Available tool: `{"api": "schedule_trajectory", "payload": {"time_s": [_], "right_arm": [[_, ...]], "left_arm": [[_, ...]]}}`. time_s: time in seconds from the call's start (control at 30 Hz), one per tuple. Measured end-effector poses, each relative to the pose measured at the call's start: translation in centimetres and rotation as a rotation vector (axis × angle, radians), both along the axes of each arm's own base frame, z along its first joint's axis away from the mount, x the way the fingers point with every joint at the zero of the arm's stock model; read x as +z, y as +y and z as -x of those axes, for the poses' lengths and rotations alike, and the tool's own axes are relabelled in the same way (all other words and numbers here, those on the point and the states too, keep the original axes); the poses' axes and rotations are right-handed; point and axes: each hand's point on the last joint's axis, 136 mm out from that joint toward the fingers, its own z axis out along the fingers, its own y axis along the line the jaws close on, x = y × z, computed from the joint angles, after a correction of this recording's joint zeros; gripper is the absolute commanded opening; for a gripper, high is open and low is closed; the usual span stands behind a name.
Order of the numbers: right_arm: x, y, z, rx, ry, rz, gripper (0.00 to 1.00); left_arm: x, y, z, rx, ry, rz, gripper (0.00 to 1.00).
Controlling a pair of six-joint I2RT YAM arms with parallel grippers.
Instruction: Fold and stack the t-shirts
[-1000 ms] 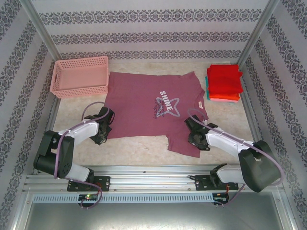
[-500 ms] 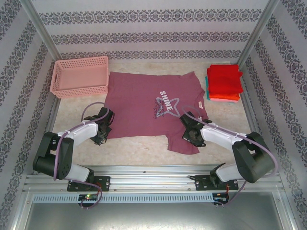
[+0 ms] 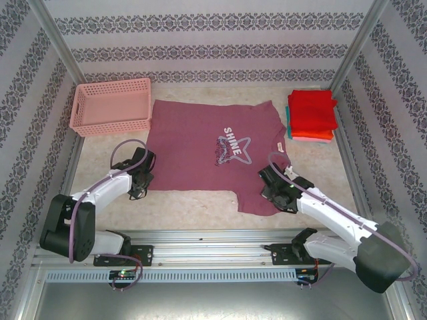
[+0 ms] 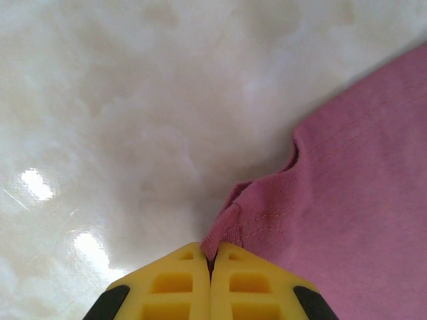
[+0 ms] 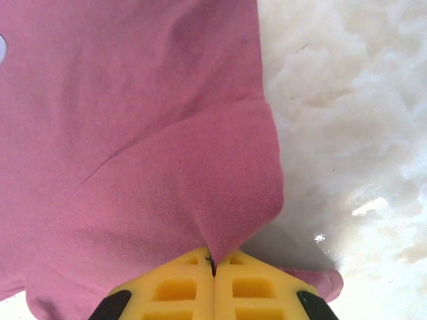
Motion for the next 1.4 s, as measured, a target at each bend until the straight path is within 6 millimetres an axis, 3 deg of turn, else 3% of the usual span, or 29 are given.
{"api": "schedule_trajectory", "payload": {"time_s": [0.3,0.53,1.0,1.4], "right_arm": [[3.1,0.2,-2.1,-0.013,-0.097,0.011,0.00],[5.6,0.1,-4.4,-0.009,-0.167,0.015,0.00],[7.4,-1.1,-8.8,0.014,-0.205,0.047,0.00],[6.0,-0.5,-11.9,0.092,-0.122,0.040,0.00]], "left_arm": [[3.2,-0.3,-3.1,-0.022,-0.092,0.012,0.00],[4.2,-0.3,-5.5,-0.046,-0.105,0.015,0.00],[5.6,0.0,-10.4,-0.099,-0.119,-0.018,0.00],[5.5,0.5,-12.5,-0.139,-0.104,-0.046,0.00]]}}
